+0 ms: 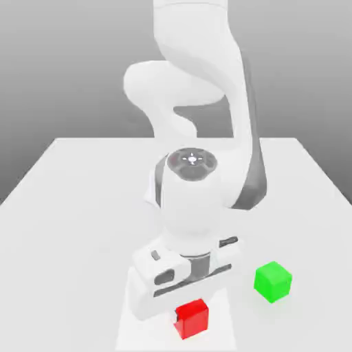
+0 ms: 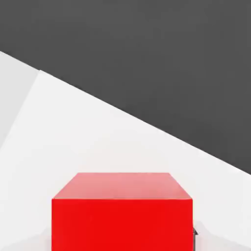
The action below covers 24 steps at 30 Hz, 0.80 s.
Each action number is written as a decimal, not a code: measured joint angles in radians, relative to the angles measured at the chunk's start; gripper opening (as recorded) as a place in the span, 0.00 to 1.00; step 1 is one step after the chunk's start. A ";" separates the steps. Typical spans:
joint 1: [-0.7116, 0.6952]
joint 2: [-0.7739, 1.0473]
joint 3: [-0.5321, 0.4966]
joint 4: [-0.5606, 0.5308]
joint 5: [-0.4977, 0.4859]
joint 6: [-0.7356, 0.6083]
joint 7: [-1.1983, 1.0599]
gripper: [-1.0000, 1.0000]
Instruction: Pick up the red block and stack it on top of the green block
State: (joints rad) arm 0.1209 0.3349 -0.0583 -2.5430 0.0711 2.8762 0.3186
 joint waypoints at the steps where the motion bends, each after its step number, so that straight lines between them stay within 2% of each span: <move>1: 0.004 -0.024 -0.005 -0.004 -0.005 -0.020 0.004 0.00; 5: 0.013 -0.157 -0.019 -0.024 -0.036 -0.132 0.026 0.00; 8: 0.053 -0.227 0.027 -0.057 -0.056 -0.169 -0.020 0.00; 16: 0.292 -0.380 0.135 -0.159 -0.060 -0.221 -0.229 0.00; 22: 0.305 -0.221 0.128 -0.164 -0.095 -0.056 -0.232 0.00; 23: 0.307 -0.196 0.124 -0.163 -0.102 -0.033 -0.227 1.00; 24: 0.307 -0.196 0.124 -0.163 -0.102 -0.033 -0.227 1.00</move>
State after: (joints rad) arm 0.4281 0.1385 0.0656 -2.7065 -0.0307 2.8433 0.0917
